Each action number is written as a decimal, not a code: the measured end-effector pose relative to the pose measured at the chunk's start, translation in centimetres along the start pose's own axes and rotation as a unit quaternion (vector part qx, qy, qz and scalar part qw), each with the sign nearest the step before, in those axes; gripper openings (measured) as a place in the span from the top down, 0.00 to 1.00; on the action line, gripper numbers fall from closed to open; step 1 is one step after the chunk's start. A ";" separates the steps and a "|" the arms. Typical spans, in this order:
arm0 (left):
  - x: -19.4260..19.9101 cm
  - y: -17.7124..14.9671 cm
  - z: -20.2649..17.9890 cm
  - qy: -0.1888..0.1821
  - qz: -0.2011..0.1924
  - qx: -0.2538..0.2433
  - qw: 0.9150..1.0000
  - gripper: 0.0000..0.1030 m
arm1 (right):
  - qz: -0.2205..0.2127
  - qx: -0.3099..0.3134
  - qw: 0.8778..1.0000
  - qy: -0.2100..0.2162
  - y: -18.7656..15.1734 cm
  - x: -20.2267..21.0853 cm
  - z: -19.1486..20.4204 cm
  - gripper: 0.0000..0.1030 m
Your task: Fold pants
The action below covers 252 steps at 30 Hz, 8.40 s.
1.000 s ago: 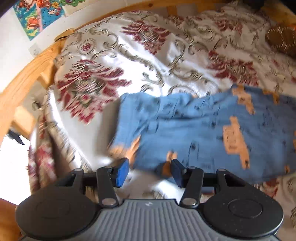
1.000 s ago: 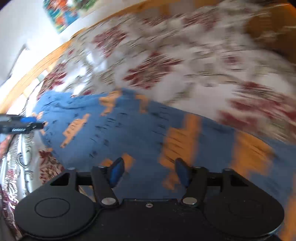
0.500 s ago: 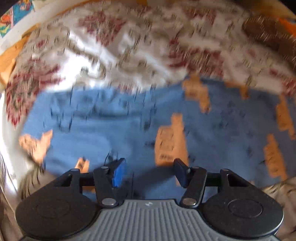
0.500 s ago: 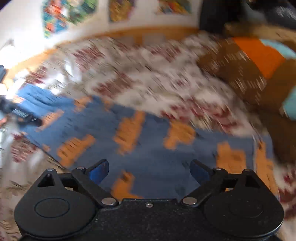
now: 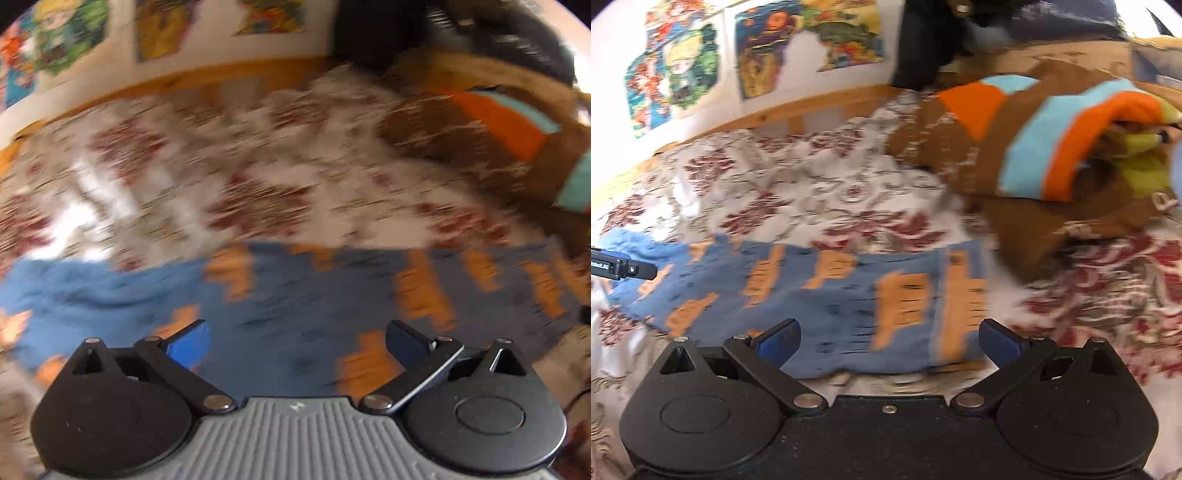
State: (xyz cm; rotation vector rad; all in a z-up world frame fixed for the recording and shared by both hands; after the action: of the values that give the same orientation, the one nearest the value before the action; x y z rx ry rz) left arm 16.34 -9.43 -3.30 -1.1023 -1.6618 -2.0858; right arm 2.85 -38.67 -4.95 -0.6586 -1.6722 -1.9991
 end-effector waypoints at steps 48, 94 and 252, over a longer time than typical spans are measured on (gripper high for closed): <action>-13.2 11.4 -21.9 -0.305 0.141 -0.141 0.931 0.03 | -0.005 -0.256 0.966 0.046 -2.4 -0.4 -7.6 0.64; -9.6 6.8 0.3 -0.361 0.092 0.074 0.925 0.75 | 0.011 0.116 0.973 0.197 3.2 -1.2 14.6 0.85; 2.2 -4.1 17.4 0.136 0.031 0.128 0.982 0.06 | 0.043 0.067 0.982 0.171 3.3 -7.9 19.3 0.03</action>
State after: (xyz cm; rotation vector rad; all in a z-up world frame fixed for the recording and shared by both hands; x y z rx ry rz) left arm 19.28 8.35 -3.72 -0.7426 -1.6767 -1.8241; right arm 12.50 -19.87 -4.31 -0.3123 -1.5265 -1.8001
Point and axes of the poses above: each gripper's, at about its wrist camera, not at the fingertips, and x roughly against the way its jaws point, z to its left, y to its top, the point moved 4 cm from there along -x, roughly the way its jaws point, and after that the axes turned 3 degrees about y, right-handed, at the moved point
